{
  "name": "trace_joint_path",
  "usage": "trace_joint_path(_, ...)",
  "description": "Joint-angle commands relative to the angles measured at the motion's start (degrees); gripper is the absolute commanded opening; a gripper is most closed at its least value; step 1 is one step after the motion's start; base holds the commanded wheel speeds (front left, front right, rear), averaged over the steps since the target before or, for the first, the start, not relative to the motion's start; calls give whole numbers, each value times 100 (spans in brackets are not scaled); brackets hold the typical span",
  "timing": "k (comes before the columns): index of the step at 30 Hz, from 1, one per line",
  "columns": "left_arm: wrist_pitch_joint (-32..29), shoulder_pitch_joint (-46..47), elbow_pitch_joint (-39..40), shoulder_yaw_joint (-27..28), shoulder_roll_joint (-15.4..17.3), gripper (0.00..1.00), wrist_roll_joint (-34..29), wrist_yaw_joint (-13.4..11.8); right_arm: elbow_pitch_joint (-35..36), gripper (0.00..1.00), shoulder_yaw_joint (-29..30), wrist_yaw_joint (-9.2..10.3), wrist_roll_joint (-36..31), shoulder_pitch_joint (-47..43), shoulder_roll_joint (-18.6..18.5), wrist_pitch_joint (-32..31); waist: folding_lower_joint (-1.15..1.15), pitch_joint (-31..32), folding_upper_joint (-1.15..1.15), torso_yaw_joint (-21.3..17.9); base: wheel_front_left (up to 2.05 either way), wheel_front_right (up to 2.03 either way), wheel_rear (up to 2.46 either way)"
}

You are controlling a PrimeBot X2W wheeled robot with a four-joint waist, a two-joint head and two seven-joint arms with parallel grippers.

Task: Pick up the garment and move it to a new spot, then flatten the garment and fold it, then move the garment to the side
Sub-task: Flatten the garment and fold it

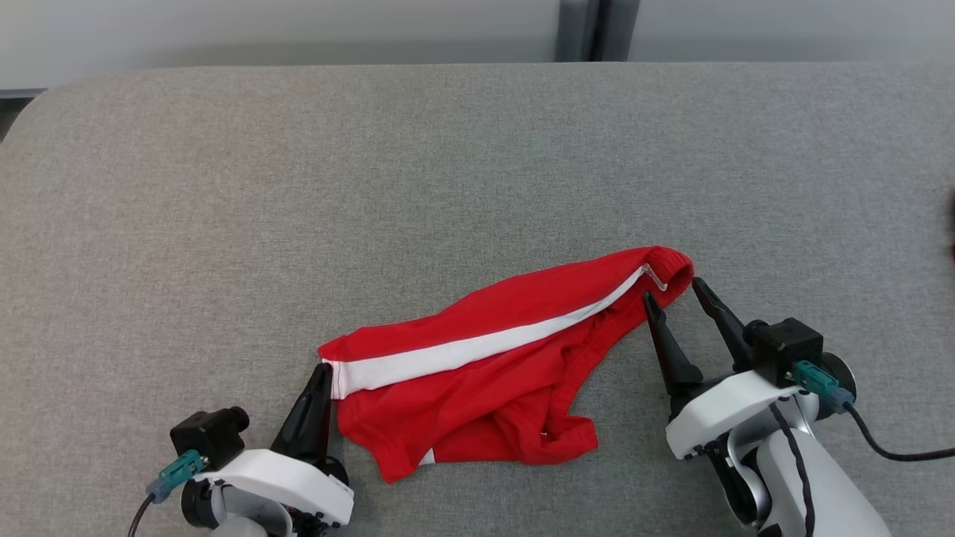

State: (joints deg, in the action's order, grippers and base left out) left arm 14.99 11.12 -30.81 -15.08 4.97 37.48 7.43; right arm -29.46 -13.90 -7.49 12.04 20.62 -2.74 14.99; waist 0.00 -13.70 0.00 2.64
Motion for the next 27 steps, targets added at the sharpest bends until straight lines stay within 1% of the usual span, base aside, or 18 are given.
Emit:
trace_joint_path(1, 24, 143, 35, -9, 31, 0, -19, 11, -58, 91, 3, 0, -31, 76, -37, 27, 0, -27, 0, 25, 0, 0, 0)
trace_joint_path(3, 24, 158, 66, -38, 37, 0, -26, 11, -125, 91, 20, 0, -44, 170, -37, 27, 0, -66, 0, 52, 0, 0, 0)
trace_joint_path(4, 24, 160, 84, -49, 40, 0, -18, 11, -160, 87, 24, 0, -49, 205, -36, 27, 0, -83, 0, 63, 0, 0, 0)
trace_joint_path(7, 23, 178, 114, -99, 50, 0, -2, 11, -265, 82, 83, 0, -81, 279, -37, 27, 0, -128, 0, 97, 0, 0, 0)
trace_joint_path(10, 23, 227, 156, -128, 52, 0, 24, 10, -399, 75, 115, 0, -120, 377, -36, 27, 0, -169, 0, 126, 0, 0, 0)
trace_joint_path(11, 23, 239, 169, -138, 58, 0, 27, 11, -425, 67, 126, 0, -128, 397, -35, 27, 0, -184, 0, 135, 0, 0, 0)
trace_joint_path(14, 24, 275, 211, -153, 76, 0, 34, 10, -481, 35, 151, 0, -149, 441, -36, 27, 0, -232, 0, 158, 0, 0, 0)
trace_joint_path(16, 24, 279, 248, -155, 90, 0, 25, 10, -458, 0, 132, 0, -132, 473, -36, 27, 0, -254, 0, 169, 0, 0, 0)
trace_joint_path(20, 24, 256, 403, -77, 113, 0, -33, 10, -278, 0, 107, 0, -29, 398, -36, 27, 0, -171, 0, 152, 0, 0, 0)
trace_joint_path(27, 23, 163, 865, 23, 184, 0, -188, 10, 273, 0, 18, 0, 268, 52, -35, 27, 0, 400, 0, 23, 0, 0, 0)
